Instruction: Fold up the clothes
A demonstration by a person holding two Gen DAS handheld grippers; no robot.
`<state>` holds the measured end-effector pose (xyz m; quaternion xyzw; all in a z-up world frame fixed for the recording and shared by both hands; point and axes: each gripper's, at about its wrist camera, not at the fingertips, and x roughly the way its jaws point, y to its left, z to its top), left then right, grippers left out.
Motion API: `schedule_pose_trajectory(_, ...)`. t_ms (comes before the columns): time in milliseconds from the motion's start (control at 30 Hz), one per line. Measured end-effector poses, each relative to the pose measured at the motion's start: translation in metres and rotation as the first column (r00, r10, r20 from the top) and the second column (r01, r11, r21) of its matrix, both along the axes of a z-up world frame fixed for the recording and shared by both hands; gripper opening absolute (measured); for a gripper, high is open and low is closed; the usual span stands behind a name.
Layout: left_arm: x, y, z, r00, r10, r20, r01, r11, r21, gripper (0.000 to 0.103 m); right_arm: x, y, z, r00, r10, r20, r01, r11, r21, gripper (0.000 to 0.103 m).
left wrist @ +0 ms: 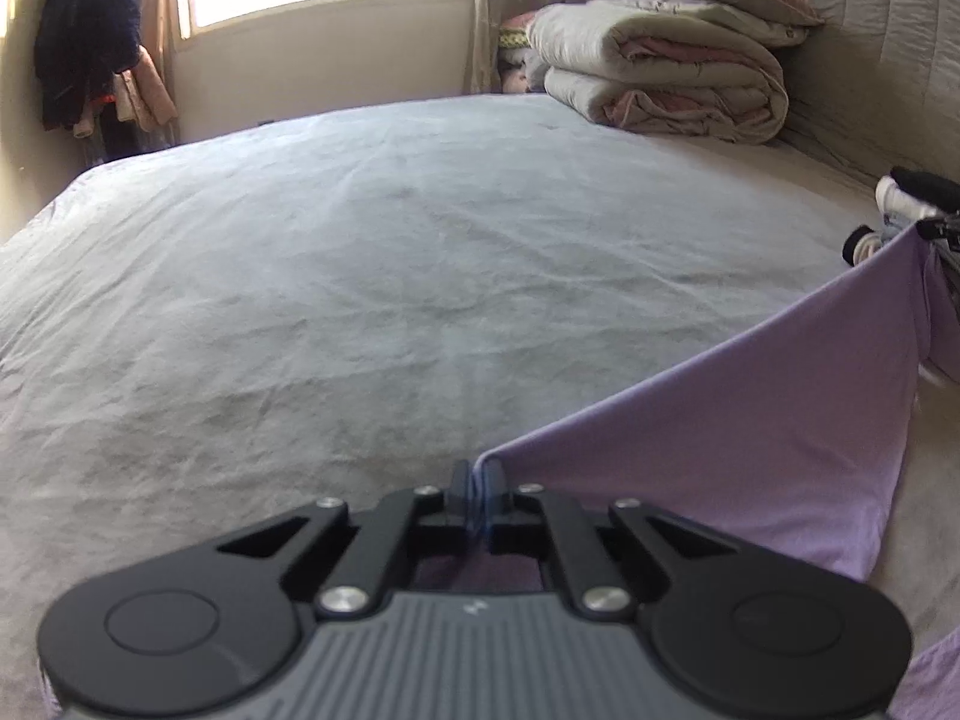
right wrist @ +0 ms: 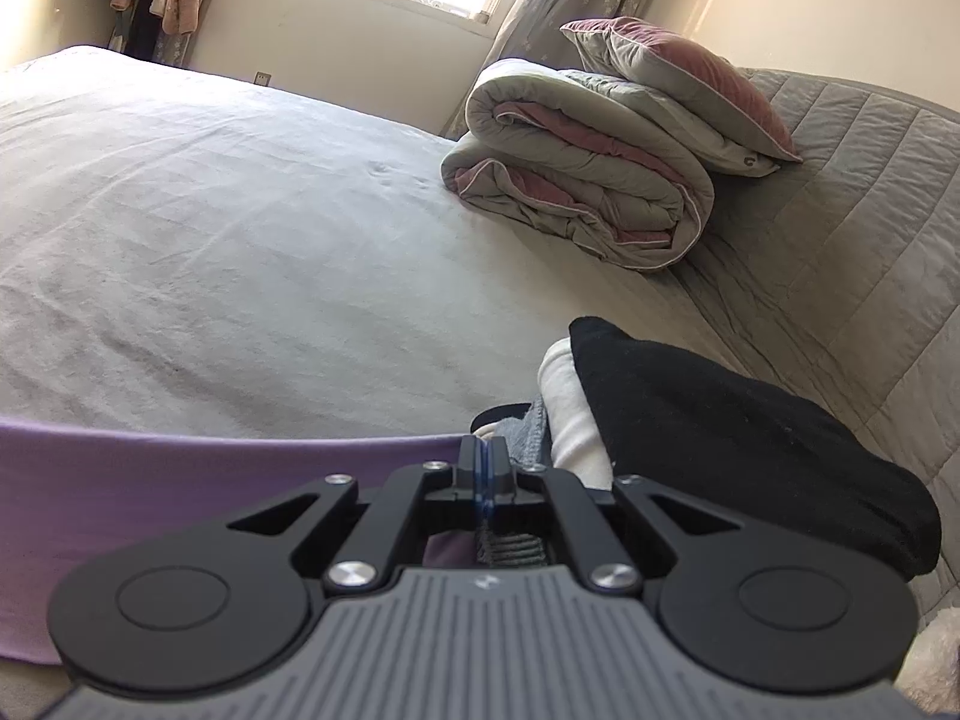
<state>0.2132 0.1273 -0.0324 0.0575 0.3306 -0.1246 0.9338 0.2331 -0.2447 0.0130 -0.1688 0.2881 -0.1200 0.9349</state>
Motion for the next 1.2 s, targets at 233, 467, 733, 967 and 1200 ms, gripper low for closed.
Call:
schedule_pose_trajectory(233,-0.004,-0.007,-0.008,0.990,0.101,0.098,-0.103,0.995,0.014,0.003,0.024,0.006,-0.014,1.000,0.014,-0.002,-0.014,1.000,-0.025,0.002)
schedule_pose_trajectory(467,0.002,-0.018,-0.025,0.988,0.140,0.069,-0.146,0.986,0.081,0.010,0.056,0.017,-0.053,0.996,0.040,-0.074,-0.046,0.995,-0.084,0.002)
schedule_pose_trajectory(733,0.003,-0.008,-0.011,0.985,0.163,0.051,-0.166,0.985,0.043,0.044,0.064,0.015,-0.075,0.985,0.070,-0.155,-0.088,0.990,-0.113,0.007)
schedule_pose_trajectory(967,-0.009,-0.015,0.005,0.991,0.124,0.043,-0.121,0.991,-0.056,0.047,0.042,0.002,-0.035,0.985,0.118,-0.122,-0.116,0.993,0.022,0.022)
schedule_pose_trajectory(1200,-0.032,-0.041,0.010,0.999,0.005,0.039,-0.001,0.993,-0.118,0.050,0.002,-0.011,-0.004,0.978,0.182,-0.100,-0.161,0.968,0.191,0.027)
